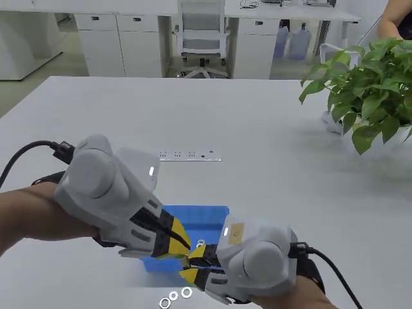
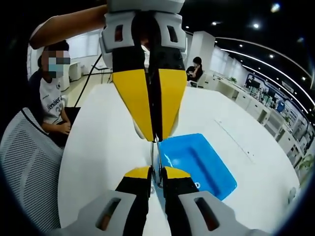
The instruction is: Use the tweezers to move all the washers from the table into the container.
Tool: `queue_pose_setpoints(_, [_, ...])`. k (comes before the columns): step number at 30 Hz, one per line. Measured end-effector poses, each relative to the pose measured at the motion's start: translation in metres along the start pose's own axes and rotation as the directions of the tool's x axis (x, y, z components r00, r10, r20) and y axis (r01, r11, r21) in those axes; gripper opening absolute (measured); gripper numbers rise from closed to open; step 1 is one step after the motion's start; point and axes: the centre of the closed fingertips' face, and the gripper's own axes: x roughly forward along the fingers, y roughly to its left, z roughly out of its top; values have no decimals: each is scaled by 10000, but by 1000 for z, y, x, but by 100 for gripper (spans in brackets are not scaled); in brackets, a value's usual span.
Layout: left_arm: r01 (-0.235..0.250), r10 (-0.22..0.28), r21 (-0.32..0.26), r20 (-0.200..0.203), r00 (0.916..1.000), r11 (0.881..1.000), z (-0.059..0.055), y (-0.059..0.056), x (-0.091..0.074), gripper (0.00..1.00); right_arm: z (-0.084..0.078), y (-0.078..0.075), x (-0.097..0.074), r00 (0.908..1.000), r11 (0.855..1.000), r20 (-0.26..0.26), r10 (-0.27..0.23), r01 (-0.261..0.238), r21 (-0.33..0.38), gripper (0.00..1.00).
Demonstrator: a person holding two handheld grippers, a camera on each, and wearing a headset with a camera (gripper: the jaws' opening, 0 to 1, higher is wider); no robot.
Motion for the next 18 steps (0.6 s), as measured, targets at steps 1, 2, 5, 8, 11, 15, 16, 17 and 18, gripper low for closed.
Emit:
queue_pose_setpoints(1, [-32, 32, 25, 4, 10000, 10000, 1, 2, -1, 5, 1, -2, 0, 10000, 10000, 23, -32, 32, -9, 10])
queue_pose_setpoints(2, [-64, 64, 52, 6, 10000, 10000, 1, 4, -1, 5, 2, -4, 0, 10000, 10000, 42, -57, 58, -27, 10])
queue_pose_setpoints(5, [-136, 136, 114, 28, 9999, 9998, 3, 9, -2, 5, 4, -10, 0, 9998, 9998, 100, -160, 160, -70, 10])
queue_pose_setpoints(8, [-170, 170, 177, 11, 9999, 9997, 4, 14, -2, 5, 5, -15, 0, 9996, 9997, 171, -239, 240, -68, 10])
queue_pose_setpoints(11, [-183, 183, 282, -7, 9998, 9994, 5, 19, -1, 5, 5, -21, 1, 9992, 9995, 236, -318, 320, -80, 10])
queue_pose_setpoints(15, [-176, 178, 357, -50, 9998, 9992, 4, 26, 1, 5, 4, -30, 4, 9988, 9992, 285, -392, 392, -3, 10])
queue_pose_setpoints(16, [-181, 184, 379, -62, 9998, 9991, 4, 28, 2, 5, 4, -32, 4, 9988, 9992, 293, -405, 405, 13, 10])
queue_pose_setpoints(17, [-163, 165, 377, -69, 9998, 9992, 3, 30, 3, 5, 3, -34, 5, 9986, 9991, 297, -427, 426, 32, 11])
queue_pose_setpoints(18, [-163, 166, 391, -81, 9998, 9991, 3, 32, 3, 5, 3, -36, 6, 9986, 9990, 290, -433, 431, 69, 11])
